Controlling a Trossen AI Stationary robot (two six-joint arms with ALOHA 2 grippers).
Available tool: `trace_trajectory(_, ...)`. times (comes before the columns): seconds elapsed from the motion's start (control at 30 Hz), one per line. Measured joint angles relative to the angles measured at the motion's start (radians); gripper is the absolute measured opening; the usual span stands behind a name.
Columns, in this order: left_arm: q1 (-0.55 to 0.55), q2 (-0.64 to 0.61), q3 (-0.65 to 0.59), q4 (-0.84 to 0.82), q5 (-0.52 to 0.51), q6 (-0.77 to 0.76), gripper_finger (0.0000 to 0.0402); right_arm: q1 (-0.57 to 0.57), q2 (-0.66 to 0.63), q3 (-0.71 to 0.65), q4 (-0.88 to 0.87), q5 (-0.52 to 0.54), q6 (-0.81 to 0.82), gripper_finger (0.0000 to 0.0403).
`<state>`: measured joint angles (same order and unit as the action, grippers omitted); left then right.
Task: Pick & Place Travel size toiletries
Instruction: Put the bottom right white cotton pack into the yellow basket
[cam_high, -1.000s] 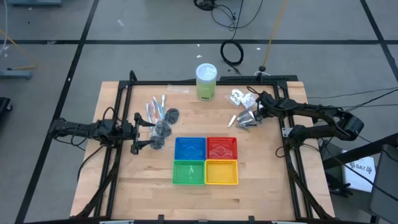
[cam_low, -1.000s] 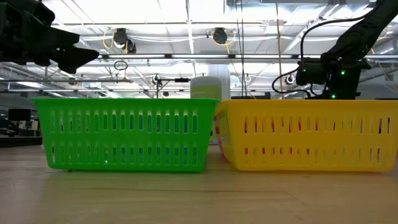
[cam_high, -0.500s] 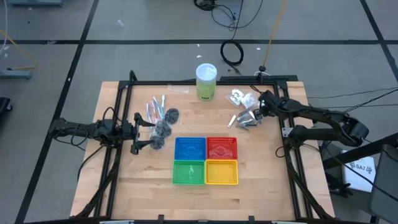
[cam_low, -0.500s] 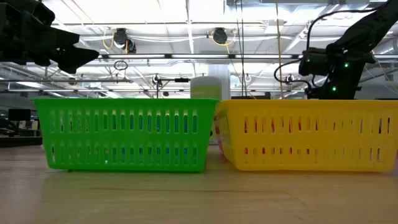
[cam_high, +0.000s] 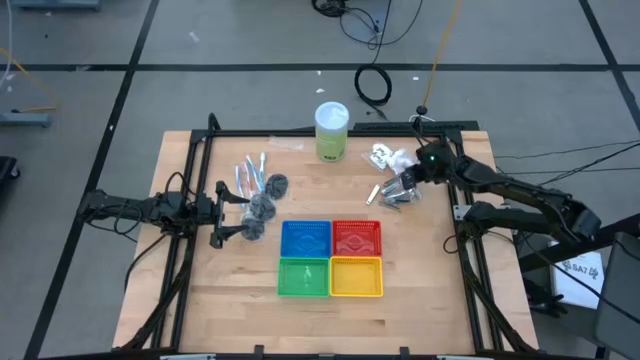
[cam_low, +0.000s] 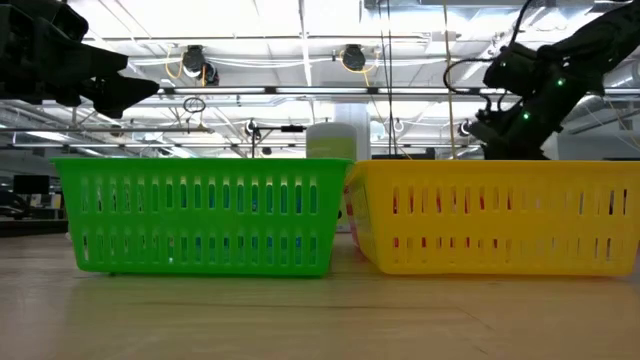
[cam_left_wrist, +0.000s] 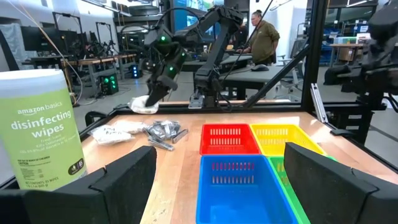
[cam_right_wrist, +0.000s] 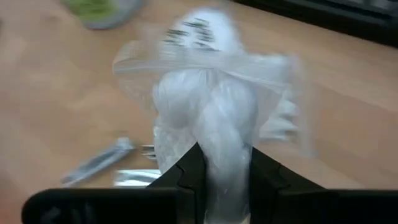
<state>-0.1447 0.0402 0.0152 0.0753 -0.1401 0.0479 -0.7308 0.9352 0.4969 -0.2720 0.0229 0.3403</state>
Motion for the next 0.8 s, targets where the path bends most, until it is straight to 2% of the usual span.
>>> trace_trajectory(0.13, 0.0, 0.0, 0.0, 0.0, 0.0, 0.0, 0.0347, 0.049, 0.0, 0.0, 0.062, -0.056, -0.03, 0.0061)
trace_trajectory(0.47, 0.0, 0.0, 0.0, 0.0, 0.0, 0.0, 0.0347, 0.202, 0.0, 0.0, 0.174, -0.06, -0.057, 0.0062)
trace_trajectory(0.8, 0.0, 0.0, 0.0, 0.0, 0.0, 0.0, 0.0347, 0.385, 0.0, 0.0, 0.333, -0.107, -0.039, 0.0062)
